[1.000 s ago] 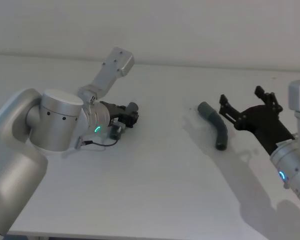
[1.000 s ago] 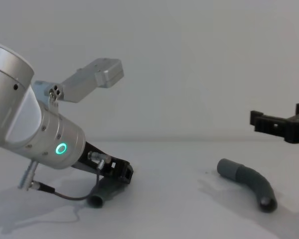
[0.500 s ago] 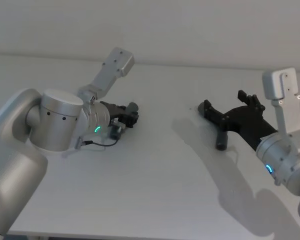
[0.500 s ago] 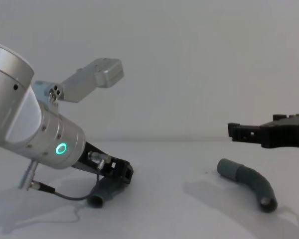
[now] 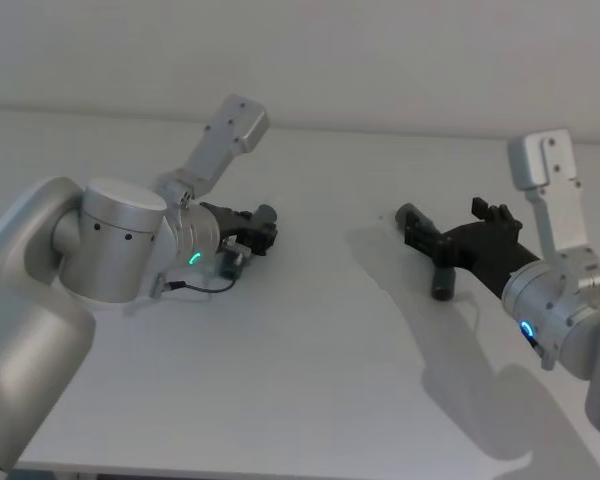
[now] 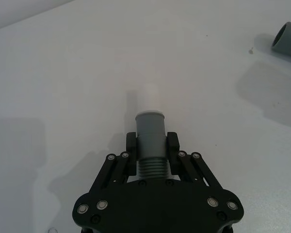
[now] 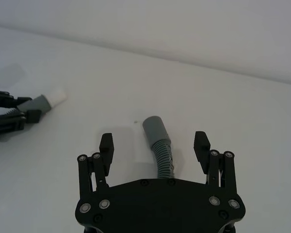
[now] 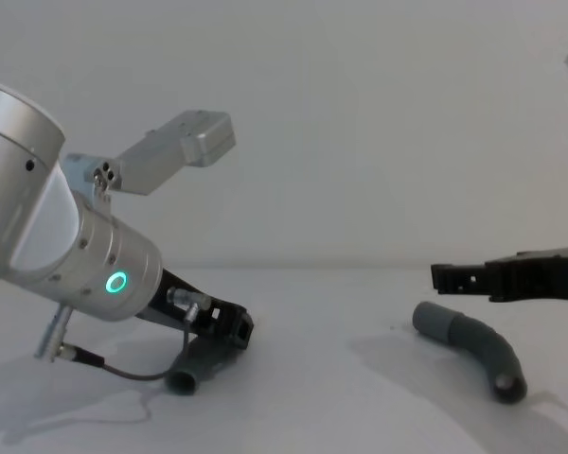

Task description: Use both hands to pick up one end of the pipe from the table, align the ends, and insert them.

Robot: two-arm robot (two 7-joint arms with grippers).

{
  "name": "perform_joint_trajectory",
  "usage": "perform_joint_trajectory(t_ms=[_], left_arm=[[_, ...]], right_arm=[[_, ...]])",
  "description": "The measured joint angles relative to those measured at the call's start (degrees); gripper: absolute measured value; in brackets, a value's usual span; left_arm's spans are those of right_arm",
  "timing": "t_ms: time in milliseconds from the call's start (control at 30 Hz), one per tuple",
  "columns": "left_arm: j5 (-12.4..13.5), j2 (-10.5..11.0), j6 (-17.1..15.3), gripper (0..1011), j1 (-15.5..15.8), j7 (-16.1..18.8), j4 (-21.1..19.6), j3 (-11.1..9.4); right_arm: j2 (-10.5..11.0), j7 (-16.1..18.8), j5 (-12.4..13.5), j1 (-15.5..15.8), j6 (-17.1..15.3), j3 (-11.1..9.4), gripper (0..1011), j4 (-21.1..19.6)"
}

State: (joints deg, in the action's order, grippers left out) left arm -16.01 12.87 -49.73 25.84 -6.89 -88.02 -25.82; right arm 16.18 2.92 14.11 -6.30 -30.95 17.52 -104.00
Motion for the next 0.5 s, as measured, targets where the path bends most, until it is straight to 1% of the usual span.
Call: perform_joint_trajectory(t_ms=[167, 500], left_arm=[[0.0, 0.0, 0.0, 354, 0.0, 0.0, 0.0, 0.0], [0.0, 0.0, 0.0, 354, 0.0, 0.0, 0.0, 0.0]], right_arm=[[0.3, 0.5, -0.6, -1.1, -1.5, 0.5, 1004, 1.3], [1.6, 2.3, -2.2, -3.0, -2.1, 1.7, 1004, 3.8]])
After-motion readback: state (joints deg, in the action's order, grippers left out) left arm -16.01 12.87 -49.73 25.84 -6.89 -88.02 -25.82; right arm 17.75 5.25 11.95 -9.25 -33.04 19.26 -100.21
